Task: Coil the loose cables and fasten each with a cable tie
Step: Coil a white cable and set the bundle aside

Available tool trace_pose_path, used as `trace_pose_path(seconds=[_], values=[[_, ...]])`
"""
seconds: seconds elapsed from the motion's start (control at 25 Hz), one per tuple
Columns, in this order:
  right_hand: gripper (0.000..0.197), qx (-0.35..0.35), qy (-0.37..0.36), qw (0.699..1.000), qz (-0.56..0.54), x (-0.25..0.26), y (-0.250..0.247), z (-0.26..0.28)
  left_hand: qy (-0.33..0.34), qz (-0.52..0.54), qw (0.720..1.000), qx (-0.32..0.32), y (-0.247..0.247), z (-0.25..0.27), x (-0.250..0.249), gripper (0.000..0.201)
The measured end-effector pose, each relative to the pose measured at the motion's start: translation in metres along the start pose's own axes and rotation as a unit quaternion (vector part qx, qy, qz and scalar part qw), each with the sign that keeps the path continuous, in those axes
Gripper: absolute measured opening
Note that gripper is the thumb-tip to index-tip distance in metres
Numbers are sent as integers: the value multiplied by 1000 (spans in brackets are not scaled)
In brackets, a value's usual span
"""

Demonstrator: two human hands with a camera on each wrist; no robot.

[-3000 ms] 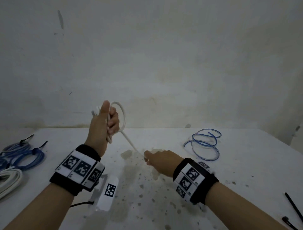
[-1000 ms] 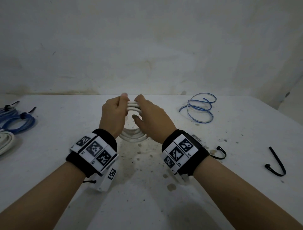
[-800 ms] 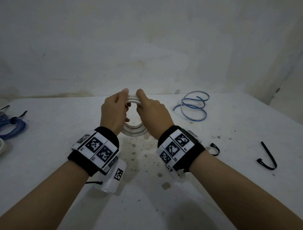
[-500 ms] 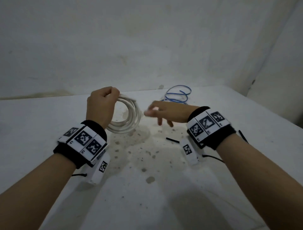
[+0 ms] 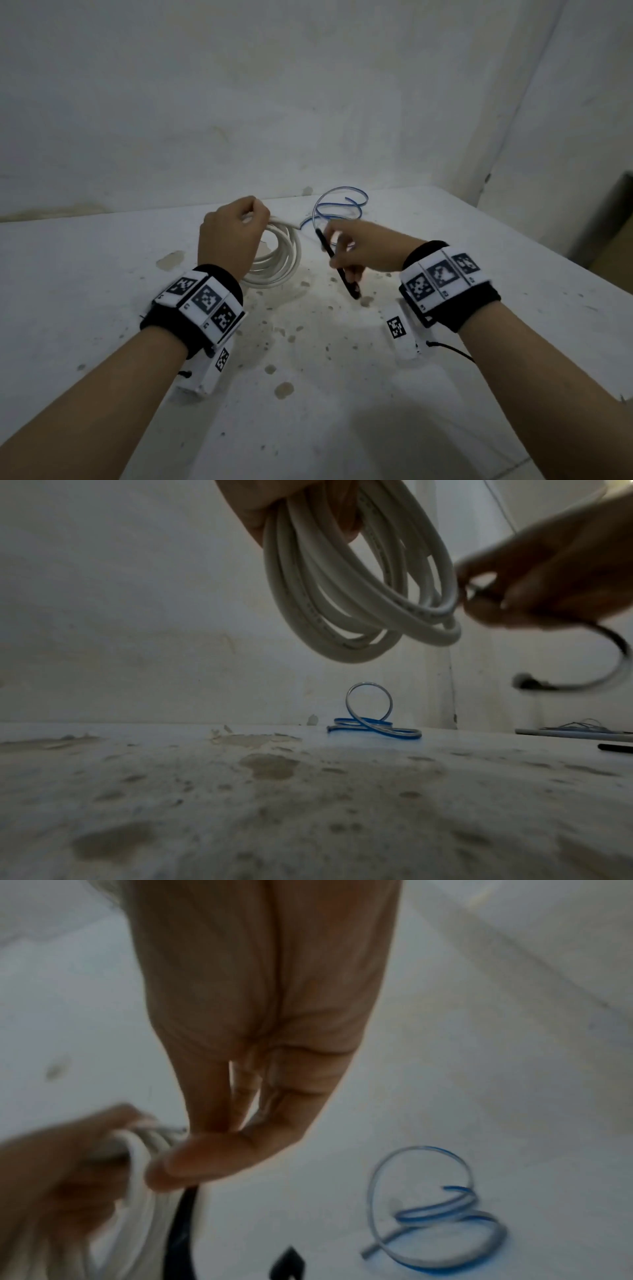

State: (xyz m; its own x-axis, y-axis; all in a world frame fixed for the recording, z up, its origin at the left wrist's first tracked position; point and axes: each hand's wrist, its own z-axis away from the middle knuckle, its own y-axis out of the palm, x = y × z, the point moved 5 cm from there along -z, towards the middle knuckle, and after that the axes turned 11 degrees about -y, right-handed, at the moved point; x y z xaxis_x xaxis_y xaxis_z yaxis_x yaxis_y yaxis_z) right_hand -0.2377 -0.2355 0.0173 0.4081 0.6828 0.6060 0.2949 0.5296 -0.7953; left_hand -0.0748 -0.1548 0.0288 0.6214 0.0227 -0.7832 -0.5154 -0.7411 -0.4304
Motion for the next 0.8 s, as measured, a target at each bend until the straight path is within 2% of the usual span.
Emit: trace_pose_path(seconds=[0.08,0.2,0.28,0.4,0.52,0.64,0.8], values=[[13,-97,-92,979,-155,33,-17,5,-1,-7,1000,-14,-1,-2,2,36],[12,-129,-163,951,-228,61,-12,4,-21,-23,999,-31,0,-7,7,44],[11,-135,-162,958,-196,64,4,-5,-27,-32,999,-31,3,-8,10,40],[11,-188,-164,958,-142,57,21,-20,-28,-15,999,-29,4,-11,14,34],[18,-239,-198,943,-117,56,24,-24,-50,27,997,-46,-1,-13,19,21],[17,-279,-243,928,-42,64,26,-26,-69,51,995,-43,-2,-15,22,14],[27,-324,-304,893,69,79,28,-22,-76,57,995,-22,0,-12,21,12]])
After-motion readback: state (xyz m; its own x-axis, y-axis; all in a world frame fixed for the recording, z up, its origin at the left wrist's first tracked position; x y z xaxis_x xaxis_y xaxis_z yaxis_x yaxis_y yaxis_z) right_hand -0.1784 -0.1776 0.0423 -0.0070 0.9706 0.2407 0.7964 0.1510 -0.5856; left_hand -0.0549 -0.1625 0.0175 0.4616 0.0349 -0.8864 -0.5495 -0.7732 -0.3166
